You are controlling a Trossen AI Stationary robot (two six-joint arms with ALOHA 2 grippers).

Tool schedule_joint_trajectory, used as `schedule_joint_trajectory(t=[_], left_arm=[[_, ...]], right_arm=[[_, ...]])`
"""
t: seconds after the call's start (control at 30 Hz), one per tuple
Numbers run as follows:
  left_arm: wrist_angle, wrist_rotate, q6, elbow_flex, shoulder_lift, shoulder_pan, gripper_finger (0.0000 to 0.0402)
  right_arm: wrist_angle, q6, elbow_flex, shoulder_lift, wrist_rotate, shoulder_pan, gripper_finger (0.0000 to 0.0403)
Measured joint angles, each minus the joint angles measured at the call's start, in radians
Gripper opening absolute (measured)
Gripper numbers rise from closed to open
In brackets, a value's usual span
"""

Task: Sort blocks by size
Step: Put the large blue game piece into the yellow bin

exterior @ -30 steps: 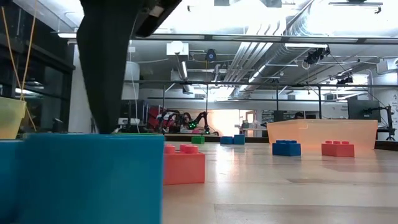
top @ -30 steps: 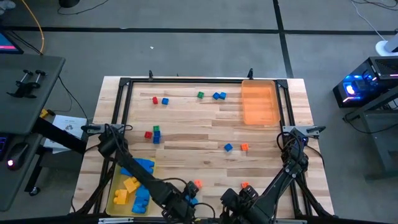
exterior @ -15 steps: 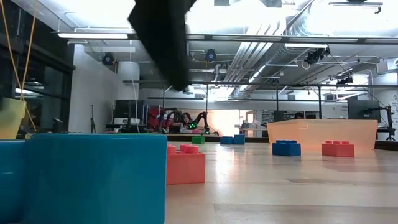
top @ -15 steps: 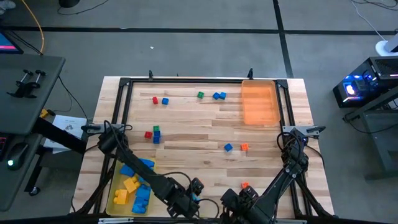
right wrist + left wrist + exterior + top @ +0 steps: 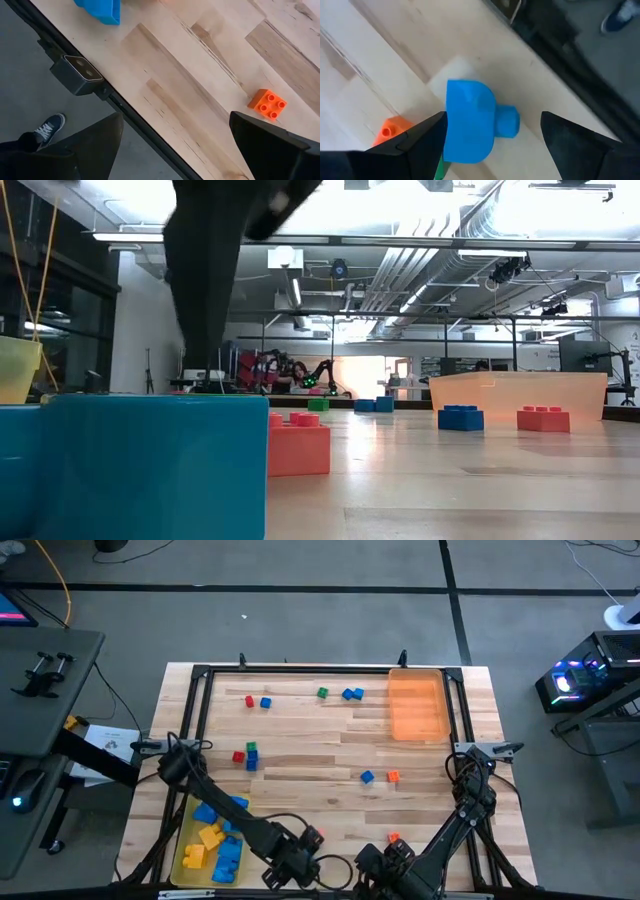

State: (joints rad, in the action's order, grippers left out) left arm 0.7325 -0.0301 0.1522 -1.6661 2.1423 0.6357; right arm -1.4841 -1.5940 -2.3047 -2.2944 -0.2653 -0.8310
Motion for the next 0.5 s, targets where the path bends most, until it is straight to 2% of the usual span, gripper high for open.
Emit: schedule_joint_trajectory(t=[0.33, 0.5], left_arm=[[-0.011, -0.046, 0.008, 0.000, 0.019, -0.008, 0.0307], [-0.012, -0.029, 0.015, 0.000, 0.019, -0.009, 0.0307]], right_arm=[[0.000, -0.003, 0.000, 0.000, -0.024, 0.013, 0.0362], [0.000, 0.003, 0.000, 0.000, -0.024, 0.020, 0.0362]])
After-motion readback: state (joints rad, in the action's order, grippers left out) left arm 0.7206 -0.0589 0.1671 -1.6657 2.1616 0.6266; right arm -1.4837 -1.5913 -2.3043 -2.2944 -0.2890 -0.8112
